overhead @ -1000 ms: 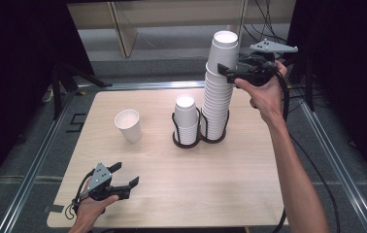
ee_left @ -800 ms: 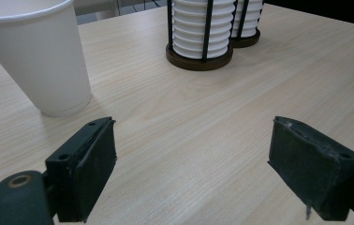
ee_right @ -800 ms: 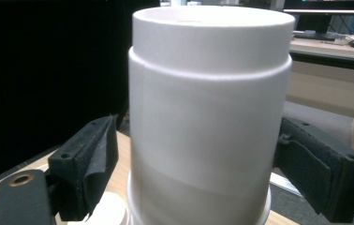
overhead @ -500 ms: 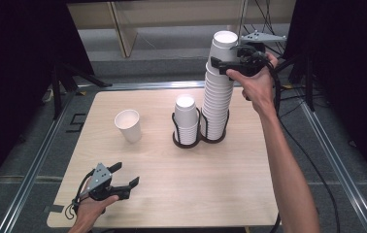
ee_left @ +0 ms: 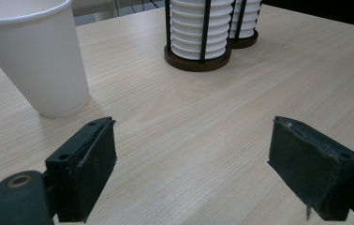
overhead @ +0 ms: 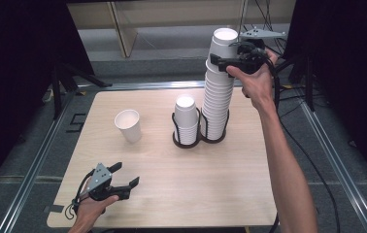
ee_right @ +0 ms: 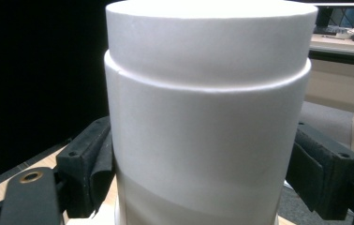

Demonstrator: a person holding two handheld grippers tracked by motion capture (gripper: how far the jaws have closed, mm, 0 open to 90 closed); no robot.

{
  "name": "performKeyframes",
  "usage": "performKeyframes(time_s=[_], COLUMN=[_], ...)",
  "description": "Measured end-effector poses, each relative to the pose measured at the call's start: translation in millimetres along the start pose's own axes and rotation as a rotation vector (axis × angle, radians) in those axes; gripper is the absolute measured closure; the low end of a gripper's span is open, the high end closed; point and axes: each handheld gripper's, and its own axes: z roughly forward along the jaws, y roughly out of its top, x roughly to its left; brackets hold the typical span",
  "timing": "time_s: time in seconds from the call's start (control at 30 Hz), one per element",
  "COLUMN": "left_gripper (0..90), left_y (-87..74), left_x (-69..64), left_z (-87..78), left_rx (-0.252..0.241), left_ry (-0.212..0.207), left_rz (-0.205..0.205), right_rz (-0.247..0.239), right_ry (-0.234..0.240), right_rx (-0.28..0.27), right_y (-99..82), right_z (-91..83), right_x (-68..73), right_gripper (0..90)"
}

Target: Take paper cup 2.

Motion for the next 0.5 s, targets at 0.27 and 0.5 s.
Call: performKeyframes(time_s=[0.27,0.5], left_gripper=[14.8,14.8], left_y=[-0.2,-0.3], left_x=[0.2,0.3], left_z=[-0.1,-0.4], left_rx=[0.001,0.0], left_ry=[-0.002,-0.004], left_rz=[0.002,0.002], right_rz=[-0.002,0.007], right_ry=[-0.011,-0.023], right_rx=[-0.053,-0.109], right_y=[19.4,38.9], right_z=[-11.6,-24.4], right_x=[4.2,4.8], right_gripper=[18.3,18.4])
